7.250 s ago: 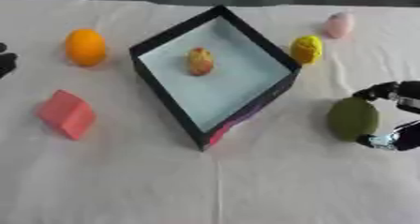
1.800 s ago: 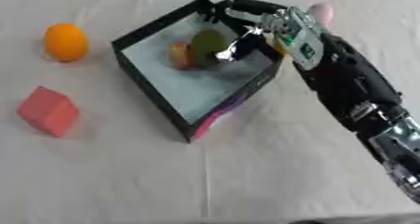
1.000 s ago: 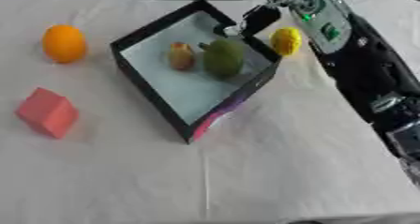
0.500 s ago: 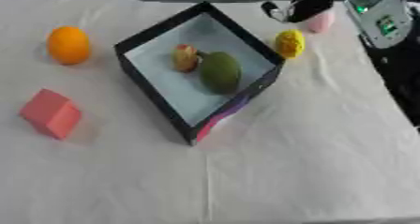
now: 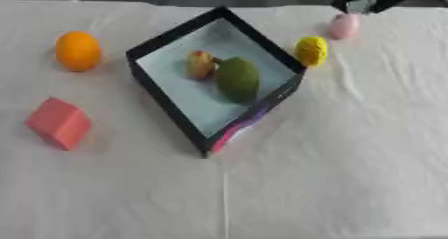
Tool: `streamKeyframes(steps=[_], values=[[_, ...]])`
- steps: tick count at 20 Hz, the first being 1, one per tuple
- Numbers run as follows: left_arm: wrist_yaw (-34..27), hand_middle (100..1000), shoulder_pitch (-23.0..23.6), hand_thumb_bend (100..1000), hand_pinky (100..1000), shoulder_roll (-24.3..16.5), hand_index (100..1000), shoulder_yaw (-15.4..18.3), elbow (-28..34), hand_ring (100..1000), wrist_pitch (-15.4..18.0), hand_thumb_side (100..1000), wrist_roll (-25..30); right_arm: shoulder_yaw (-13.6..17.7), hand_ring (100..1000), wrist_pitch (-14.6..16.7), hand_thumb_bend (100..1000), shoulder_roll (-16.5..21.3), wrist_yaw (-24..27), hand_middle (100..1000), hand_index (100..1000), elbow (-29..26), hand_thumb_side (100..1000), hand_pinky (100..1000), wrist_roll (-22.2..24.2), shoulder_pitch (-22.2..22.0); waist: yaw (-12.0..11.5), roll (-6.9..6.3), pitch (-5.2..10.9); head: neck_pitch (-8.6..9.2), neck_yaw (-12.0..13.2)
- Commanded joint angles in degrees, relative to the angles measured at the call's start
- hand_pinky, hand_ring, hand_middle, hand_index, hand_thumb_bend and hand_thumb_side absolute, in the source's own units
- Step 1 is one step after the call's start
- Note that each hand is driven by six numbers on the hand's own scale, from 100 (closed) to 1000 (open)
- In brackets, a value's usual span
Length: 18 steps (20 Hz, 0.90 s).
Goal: Pick up objects on the table and place them in the box.
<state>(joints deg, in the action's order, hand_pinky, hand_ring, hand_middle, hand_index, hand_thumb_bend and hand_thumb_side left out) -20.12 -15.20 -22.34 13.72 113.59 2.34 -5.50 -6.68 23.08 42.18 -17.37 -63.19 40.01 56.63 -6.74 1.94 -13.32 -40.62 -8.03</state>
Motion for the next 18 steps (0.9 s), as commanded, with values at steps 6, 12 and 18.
streamKeyframes(steps=[6, 12, 18], values=[[0.7, 729, -0.38, 100, 900, -1.55, 820, -0.51, 1.0, 783, -0.25, 638, 1.84, 1.79, 883, 4.19, 323, 3.18, -4.21, 854, 978, 6.58, 191, 975, -1.01, 0.86, -0.06, 0.44, 1.56, 1.23, -0.33], [0.69, 734, -0.53, 100, 901, -1.18, 821, -0.84, 1.0, 784, -0.32, 638, 2.71, 2.68, 886, 7.14, 364, 3.3, -8.84, 856, 981, 11.59, 217, 975, -3.17, 1.83, -0.27, 0.03, 0.98, 1.47, -0.04], [0.93, 734, -0.69, 100, 901, -0.74, 821, -1.15, 1.0, 784, -0.31, 642, 3.4, 3.77, 886, 7.51, 423, 3.5, -12.76, 860, 981, 14.5, 240, 974, -6.8, 2.58, -0.56, -0.39, 0.03, 1.17, 0.13]])
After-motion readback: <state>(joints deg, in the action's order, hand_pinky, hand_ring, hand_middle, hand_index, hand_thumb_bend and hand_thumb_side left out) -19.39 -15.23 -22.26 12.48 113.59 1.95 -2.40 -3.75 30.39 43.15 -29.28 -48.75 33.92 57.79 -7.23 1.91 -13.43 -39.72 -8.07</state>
